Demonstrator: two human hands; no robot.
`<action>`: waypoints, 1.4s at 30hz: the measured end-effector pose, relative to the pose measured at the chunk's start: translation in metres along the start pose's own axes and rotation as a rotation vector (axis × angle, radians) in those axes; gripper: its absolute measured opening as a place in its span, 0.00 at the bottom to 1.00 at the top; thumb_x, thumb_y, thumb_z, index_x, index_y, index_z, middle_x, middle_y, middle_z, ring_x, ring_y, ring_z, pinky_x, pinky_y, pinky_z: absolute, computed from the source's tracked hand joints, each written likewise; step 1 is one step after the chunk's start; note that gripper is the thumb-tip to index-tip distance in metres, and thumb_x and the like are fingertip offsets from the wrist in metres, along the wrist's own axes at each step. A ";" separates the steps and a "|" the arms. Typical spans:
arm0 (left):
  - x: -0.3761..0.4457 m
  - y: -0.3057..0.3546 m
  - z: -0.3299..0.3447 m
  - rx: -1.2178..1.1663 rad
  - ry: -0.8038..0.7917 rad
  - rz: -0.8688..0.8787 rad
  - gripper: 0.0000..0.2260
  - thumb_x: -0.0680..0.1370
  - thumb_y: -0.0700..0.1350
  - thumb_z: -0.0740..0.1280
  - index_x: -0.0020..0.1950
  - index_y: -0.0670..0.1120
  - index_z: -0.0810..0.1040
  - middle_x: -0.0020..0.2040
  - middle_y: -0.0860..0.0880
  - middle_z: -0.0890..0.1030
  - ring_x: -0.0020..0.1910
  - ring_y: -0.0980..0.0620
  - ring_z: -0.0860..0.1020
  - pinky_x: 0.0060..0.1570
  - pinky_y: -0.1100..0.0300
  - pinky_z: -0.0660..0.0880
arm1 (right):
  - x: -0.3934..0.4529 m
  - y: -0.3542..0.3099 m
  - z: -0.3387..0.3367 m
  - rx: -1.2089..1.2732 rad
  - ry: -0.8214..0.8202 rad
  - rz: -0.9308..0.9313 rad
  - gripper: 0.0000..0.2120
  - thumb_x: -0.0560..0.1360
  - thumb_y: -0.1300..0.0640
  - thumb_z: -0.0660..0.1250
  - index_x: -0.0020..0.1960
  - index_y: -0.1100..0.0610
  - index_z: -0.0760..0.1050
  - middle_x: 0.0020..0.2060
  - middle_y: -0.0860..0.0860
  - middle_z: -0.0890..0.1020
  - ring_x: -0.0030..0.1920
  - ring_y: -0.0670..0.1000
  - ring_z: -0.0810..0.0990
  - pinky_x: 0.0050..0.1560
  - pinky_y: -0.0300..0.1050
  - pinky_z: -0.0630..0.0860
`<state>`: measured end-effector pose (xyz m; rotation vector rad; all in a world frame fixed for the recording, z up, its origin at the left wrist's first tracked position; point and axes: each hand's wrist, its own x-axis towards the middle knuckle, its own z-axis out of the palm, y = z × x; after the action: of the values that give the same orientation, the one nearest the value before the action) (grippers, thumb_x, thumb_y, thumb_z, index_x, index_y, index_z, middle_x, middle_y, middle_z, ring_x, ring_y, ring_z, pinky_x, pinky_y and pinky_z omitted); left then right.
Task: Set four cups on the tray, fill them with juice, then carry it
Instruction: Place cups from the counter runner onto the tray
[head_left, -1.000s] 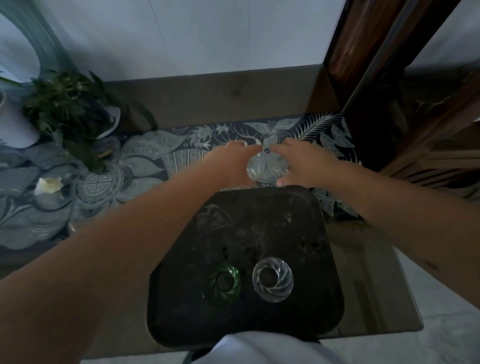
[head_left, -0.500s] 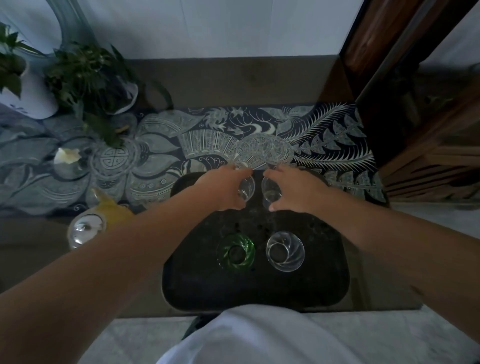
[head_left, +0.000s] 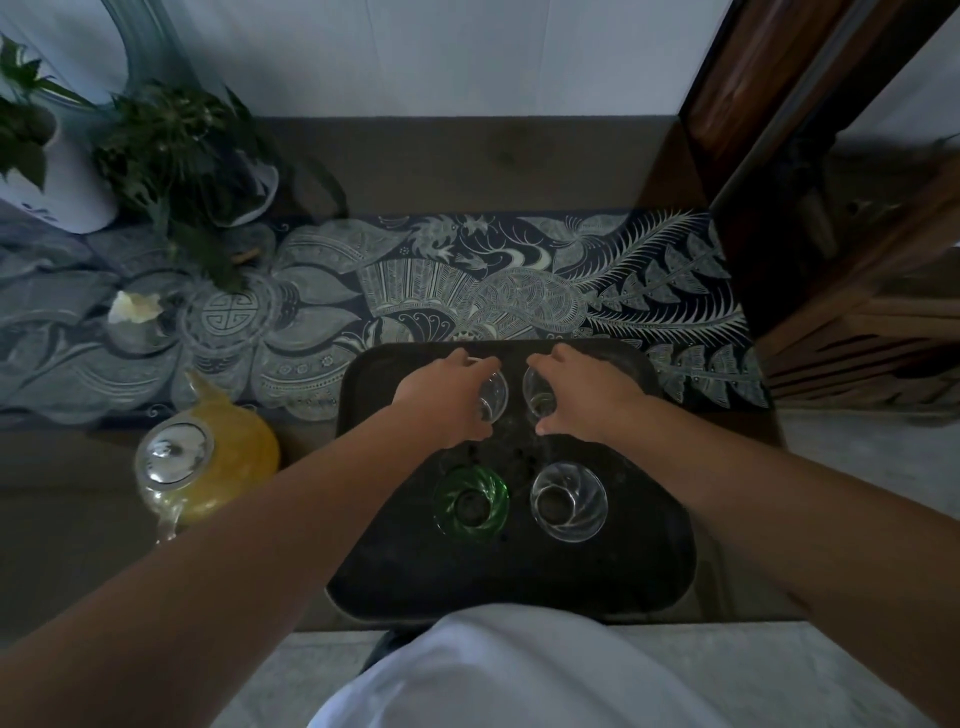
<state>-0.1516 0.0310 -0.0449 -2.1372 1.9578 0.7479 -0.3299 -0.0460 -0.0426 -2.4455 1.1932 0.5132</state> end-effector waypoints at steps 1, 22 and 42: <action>0.000 0.000 0.001 -0.004 0.002 -0.002 0.40 0.70 0.56 0.74 0.77 0.57 0.58 0.68 0.46 0.69 0.64 0.42 0.73 0.56 0.43 0.77 | 0.000 0.000 0.000 -0.001 -0.002 -0.003 0.46 0.66 0.42 0.76 0.77 0.48 0.56 0.74 0.55 0.63 0.69 0.63 0.71 0.62 0.60 0.74; -0.005 0.006 0.010 0.014 0.045 -0.013 0.50 0.71 0.57 0.76 0.81 0.53 0.45 0.81 0.44 0.41 0.79 0.35 0.43 0.74 0.38 0.54 | -0.004 0.003 0.009 0.052 -0.017 0.023 0.49 0.71 0.42 0.71 0.79 0.51 0.45 0.80 0.52 0.45 0.78 0.64 0.48 0.71 0.66 0.62; -0.022 -0.007 0.004 -0.016 0.154 -0.121 0.48 0.71 0.72 0.63 0.80 0.53 0.44 0.82 0.44 0.44 0.79 0.36 0.45 0.74 0.38 0.53 | -0.016 0.012 -0.005 0.036 0.056 0.053 0.52 0.67 0.29 0.64 0.79 0.46 0.40 0.80 0.52 0.41 0.79 0.62 0.43 0.70 0.69 0.62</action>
<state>-0.1462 0.0532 -0.0400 -2.3624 1.8768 0.5964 -0.3474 -0.0449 -0.0324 -2.4180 1.2821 0.4369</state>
